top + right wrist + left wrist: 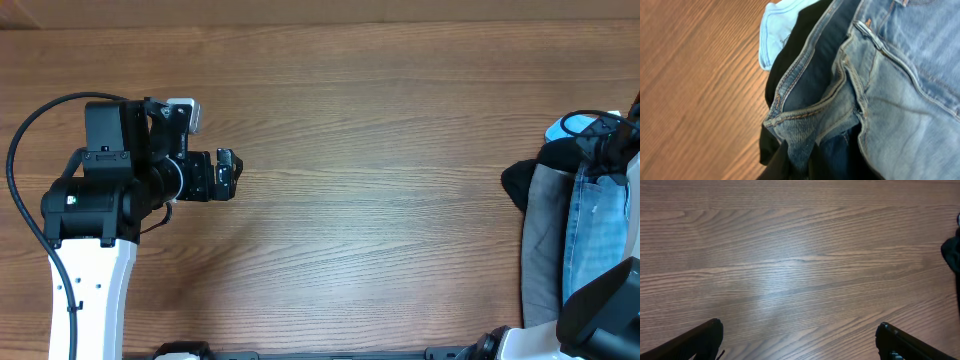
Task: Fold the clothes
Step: 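Lift the light-blue jeans from the pile with the right gripper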
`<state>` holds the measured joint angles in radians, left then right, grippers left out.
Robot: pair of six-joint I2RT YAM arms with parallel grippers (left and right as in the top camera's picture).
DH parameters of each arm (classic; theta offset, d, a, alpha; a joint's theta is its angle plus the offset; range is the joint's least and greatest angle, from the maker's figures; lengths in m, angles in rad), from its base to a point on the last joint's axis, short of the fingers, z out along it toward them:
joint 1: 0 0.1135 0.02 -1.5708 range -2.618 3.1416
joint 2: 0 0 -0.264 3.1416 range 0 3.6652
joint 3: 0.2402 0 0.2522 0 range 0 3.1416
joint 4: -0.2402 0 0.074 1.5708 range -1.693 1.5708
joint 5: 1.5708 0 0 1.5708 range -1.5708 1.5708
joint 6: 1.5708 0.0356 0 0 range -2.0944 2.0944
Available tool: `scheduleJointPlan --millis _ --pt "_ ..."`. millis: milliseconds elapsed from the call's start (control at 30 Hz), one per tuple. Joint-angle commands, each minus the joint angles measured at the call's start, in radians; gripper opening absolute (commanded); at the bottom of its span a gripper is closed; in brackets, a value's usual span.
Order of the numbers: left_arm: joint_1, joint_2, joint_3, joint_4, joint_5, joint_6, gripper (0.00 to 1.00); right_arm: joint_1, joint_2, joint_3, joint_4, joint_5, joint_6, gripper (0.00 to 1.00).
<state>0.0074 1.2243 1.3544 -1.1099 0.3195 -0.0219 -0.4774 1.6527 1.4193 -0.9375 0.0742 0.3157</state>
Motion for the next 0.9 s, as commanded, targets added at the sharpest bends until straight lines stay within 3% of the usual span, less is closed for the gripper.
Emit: scheduleJointPlan --millis 0,267,367,667,867 --pt "0.005 -0.002 0.023 0.009 0.015 0.023 1.00 0.002 -0.040 0.035 0.008 -0.016 0.002 0.04" --pt "0.005 -0.002 0.023 0.015 0.015 0.022 1.00 -0.003 -0.045 0.042 0.030 -0.016 0.002 0.04" --pt "0.005 -0.002 0.023 0.015 0.015 0.023 1.00 -0.030 -0.077 0.147 -0.013 -0.037 0.002 0.04" --pt "0.005 -0.002 0.023 0.025 0.014 0.022 1.00 -0.016 -0.093 0.649 -0.313 -0.103 -0.087 0.04" --pt "0.005 -0.002 0.095 0.014 0.014 0.022 1.00 0.098 -0.093 0.979 -0.352 -0.180 -0.079 0.04"
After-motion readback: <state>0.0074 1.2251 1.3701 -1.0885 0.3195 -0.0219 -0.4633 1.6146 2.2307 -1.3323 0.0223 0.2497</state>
